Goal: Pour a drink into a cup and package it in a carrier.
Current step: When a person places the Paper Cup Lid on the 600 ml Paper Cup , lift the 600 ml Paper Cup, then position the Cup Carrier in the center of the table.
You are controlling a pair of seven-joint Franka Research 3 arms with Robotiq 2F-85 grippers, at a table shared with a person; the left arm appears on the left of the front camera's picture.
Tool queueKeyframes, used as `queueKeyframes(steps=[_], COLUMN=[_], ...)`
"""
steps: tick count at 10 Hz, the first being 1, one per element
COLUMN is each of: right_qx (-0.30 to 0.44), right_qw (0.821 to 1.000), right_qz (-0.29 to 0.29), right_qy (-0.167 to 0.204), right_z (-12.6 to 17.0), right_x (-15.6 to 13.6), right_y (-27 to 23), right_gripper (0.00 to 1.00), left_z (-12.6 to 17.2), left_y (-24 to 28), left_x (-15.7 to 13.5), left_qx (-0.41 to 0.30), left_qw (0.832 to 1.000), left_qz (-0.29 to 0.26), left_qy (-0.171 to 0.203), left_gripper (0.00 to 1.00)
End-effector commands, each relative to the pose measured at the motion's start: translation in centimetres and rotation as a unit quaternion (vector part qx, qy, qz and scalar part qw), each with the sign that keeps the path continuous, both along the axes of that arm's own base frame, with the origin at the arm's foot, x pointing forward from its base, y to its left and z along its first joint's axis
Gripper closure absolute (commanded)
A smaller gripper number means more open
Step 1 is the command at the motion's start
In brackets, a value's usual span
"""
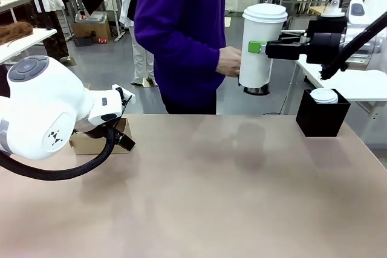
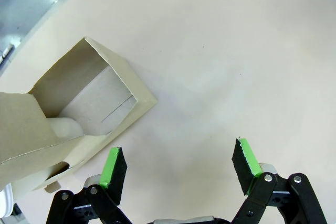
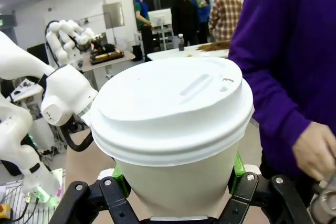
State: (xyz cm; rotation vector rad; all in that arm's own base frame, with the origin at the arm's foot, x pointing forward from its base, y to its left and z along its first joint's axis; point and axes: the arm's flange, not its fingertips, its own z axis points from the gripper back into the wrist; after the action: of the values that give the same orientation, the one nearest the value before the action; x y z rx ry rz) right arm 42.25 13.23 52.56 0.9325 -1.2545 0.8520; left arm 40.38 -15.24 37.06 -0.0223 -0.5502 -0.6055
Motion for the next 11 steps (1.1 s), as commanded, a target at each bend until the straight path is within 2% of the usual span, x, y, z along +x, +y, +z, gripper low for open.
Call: queueKeyframes(steps=[1,11], right_qx=[-0.008,-0.008], right_qw=[1.000,1.000], right_qz=[-0.002,-0.002], right_qy=[-0.008,-0.008], right_z=[0.36,0.36], right_x=[-0.17,-0.17], right_y=[0.78,0.78], right_gripper=[0.19,0.19], left_z=[0.00,0.00], left_y=[0.07,0.07], left_x=[-0.02,-0.02], left_qx=[-0.001,-0.001], left_qw=[1.000,1.000], left_qz=[0.000,0.000], left_qy=[0.000,0.000], left_gripper=[0.00,0.00])
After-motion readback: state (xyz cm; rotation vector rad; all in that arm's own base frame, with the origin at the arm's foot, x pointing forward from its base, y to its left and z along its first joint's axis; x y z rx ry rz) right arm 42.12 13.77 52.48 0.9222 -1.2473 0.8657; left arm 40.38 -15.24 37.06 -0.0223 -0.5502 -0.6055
